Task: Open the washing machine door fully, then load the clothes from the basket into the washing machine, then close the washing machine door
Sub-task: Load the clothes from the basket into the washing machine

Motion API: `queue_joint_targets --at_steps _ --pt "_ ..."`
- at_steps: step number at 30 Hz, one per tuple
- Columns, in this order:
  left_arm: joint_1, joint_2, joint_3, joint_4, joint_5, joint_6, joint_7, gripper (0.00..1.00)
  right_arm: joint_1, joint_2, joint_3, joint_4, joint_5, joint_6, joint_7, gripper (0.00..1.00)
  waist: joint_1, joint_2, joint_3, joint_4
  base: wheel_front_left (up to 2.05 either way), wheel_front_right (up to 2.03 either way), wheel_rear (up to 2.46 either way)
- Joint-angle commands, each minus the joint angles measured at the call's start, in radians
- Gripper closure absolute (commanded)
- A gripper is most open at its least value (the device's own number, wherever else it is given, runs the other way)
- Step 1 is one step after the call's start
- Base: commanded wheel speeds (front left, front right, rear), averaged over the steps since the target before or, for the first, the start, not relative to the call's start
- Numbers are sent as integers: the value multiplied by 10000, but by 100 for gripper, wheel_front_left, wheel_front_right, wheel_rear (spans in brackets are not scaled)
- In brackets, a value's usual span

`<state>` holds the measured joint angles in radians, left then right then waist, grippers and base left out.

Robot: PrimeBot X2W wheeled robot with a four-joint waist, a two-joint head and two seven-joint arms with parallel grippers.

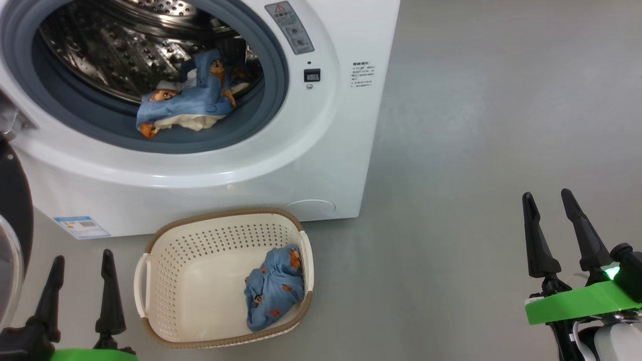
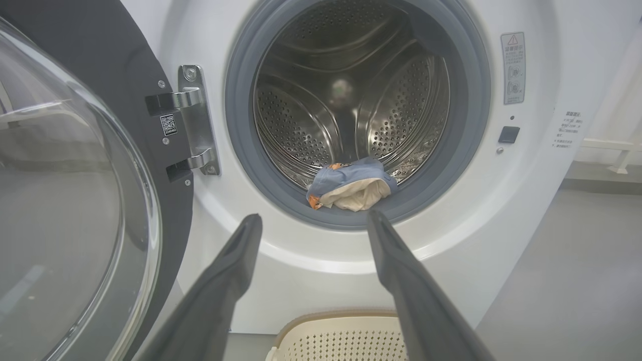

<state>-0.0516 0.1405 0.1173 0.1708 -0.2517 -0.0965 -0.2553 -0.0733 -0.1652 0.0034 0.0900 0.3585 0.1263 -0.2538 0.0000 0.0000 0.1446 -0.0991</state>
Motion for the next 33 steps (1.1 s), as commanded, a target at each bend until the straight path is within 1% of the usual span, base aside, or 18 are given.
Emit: queue_joint_targets --at_steps 1,10,14,19,24,33 --pt "-82 179 368 -207 110 -64 -64 0 -140 -195 219 -276 -86 44 -80 0 0 0 47 -30 0 0 0" --pt "-879 268 249 242 216 -217 -64 0 -396 -30 222 -367 -97 44 -80 0 0 0 716 -199 0 0 0" --pt "-1673 434 105 610 272 -264 -64 0 -602 129 263 -380 -117 44 -80 0 0 0 1173 -320 0 0 0" --pt "-2465 625 -181 1085 338 -295 -64 0 -793 257 320 -372 -128 44 -80 0 0 0 1456 -431 0 0 0" --pt "-3825 878 -678 2160 108 -326 -64 0 -1021 370 391 -349 -118 44 -80 0 0 0 1761 -562 0 0 0" --pt "-6560 1593 -1867 4756 -97 -339 162 0 -1419 598 507 -376 -84 44 -80 0 0 0 2389 -992 0 0 0"
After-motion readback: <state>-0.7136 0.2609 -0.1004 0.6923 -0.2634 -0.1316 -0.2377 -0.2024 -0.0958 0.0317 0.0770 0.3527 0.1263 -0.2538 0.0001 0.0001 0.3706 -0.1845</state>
